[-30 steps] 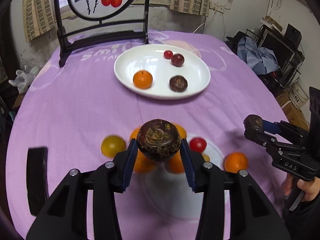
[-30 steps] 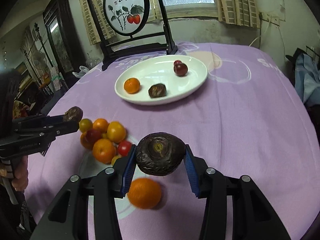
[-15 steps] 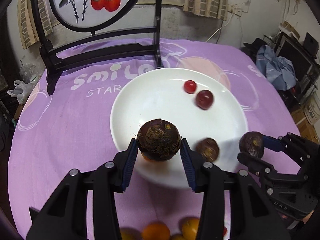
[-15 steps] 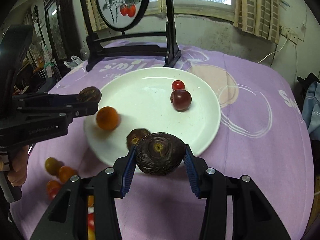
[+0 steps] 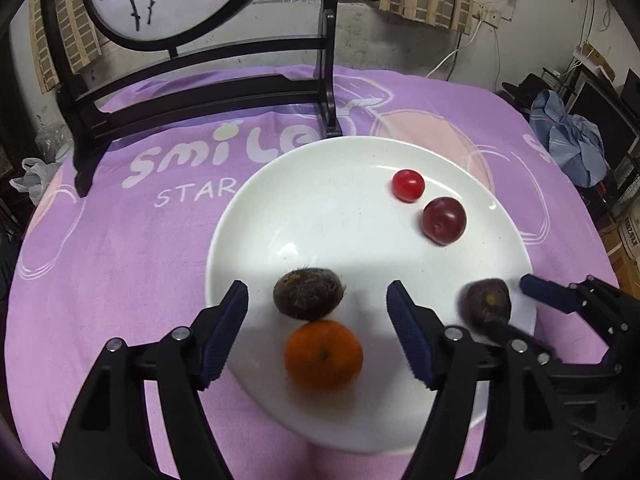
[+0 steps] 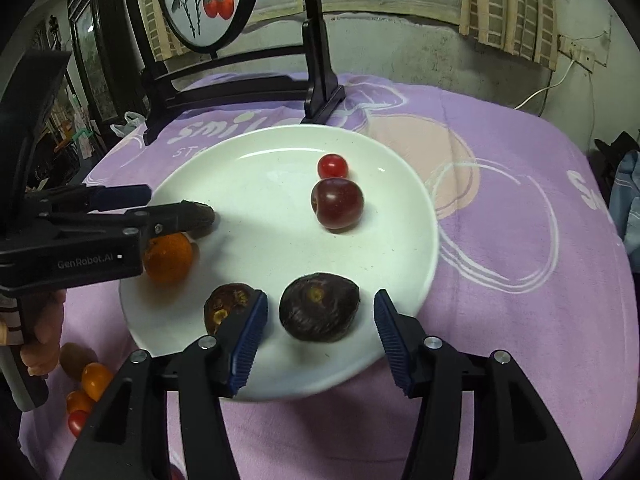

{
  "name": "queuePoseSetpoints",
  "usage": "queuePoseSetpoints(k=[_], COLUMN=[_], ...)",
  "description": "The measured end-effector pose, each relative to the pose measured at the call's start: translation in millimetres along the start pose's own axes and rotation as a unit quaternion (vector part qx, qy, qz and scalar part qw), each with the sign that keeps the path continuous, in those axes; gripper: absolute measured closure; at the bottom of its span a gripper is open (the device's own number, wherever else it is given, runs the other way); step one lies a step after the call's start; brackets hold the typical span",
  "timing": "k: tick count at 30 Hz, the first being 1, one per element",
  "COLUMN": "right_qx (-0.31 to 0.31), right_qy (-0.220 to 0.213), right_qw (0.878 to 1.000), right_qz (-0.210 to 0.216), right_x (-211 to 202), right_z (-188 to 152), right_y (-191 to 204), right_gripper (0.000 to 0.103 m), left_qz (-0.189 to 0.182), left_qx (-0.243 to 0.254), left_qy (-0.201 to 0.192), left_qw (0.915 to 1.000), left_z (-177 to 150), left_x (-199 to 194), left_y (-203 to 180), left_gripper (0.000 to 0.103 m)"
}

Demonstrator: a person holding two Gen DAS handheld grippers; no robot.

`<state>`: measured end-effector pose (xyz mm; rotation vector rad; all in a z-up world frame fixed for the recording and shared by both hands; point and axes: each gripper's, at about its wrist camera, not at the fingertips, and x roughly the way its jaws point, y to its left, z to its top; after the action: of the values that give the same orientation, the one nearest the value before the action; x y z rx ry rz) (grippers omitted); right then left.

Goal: Organize fruits
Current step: 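Carry both dark brown fruits to the white plate and release them, then grasp a mandarin orange with the right tool while the left tool grasps a yellow-green fruit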

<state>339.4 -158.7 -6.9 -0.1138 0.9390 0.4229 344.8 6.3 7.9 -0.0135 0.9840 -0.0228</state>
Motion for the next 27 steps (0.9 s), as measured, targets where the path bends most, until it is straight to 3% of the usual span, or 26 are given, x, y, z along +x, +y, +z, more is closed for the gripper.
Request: queuePoseSetpoints(k=[6, 14, 17, 21, 27], right_qx=[-0.006, -0.009, -0.009, -0.008, -0.007], right_qy=[-0.013, -0.003, 0.003, 0.010, 0.006], right_qw=[1.000, 1.000, 1.000, 1.000, 1.000], right_qz=[0.008, 0.018, 0.021, 0.023, 0.027], right_x=[-36.7, -78.4, -88.4, -99.1, -114.6], right_z=[-21.5, -78.0, -106.2, -136.7, -165.3], right_y=[3.1, 16.2, 23.0, 31.4, 43.4], right_gripper=[0.041, 0.039, 0.033, 0.033, 0.031], left_qz=[-0.001, -0.007, -0.006, -0.017, -0.002], left_qx=[-0.010, -0.009, -0.006, -0.018, -0.025], left_qy=[-0.011, -0.018, -0.015, -0.008, -0.019], left_qw=[0.9999, 0.9998, 0.9999, 0.9997, 0.9995], left_z=[-27.2, -80.7, -106.2, -134.8, -170.8], left_x=[-35.8, -78.2, -88.7, -99.5, -122.6], left_y=[8.9, 7.7, 7.4, 11.5, 18.4], left_gripper=[0.025, 0.020, 0.020, 0.020, 0.020])
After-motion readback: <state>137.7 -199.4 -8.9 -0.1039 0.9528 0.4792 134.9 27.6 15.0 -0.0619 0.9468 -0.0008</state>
